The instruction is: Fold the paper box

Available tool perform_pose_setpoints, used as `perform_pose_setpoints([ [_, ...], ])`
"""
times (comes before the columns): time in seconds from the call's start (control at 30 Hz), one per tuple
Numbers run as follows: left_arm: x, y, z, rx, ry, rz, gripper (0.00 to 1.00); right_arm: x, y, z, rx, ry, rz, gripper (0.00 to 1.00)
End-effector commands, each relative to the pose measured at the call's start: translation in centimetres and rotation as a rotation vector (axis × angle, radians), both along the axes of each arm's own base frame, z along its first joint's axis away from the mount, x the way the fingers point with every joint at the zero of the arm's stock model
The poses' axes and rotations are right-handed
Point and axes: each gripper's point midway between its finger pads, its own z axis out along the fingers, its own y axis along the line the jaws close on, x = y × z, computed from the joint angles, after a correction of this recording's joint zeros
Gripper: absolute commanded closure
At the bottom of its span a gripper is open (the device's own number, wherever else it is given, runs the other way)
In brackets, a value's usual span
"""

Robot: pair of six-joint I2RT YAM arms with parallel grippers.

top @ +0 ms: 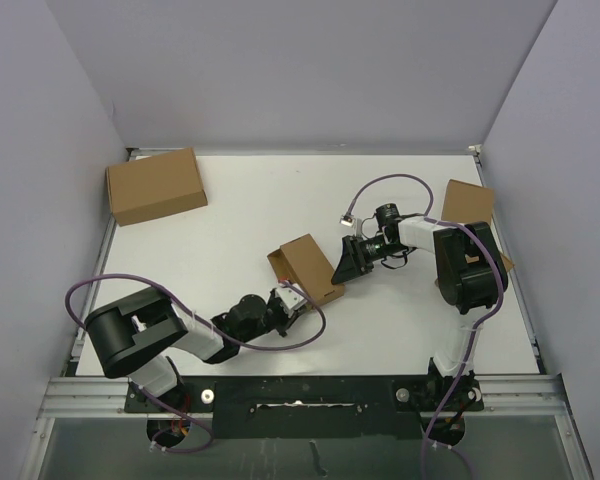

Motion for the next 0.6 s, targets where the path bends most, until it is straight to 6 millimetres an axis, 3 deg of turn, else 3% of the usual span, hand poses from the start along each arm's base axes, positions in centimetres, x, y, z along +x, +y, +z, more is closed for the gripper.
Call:
perform_pose_setpoints([
  [0.0,0.9,-0.7,1.7,-0.029,-0.013,0.017,1.00,1.2,-1.7,-3.0,-0.135,-0.060,-0.010,0.62],
  [0.57,1.6,-2.2,3.4,-0.013,0.054,0.032,1.00,1.1,-1.5,-3.0,-0.135,-0.058,-0.004,0.62],
])
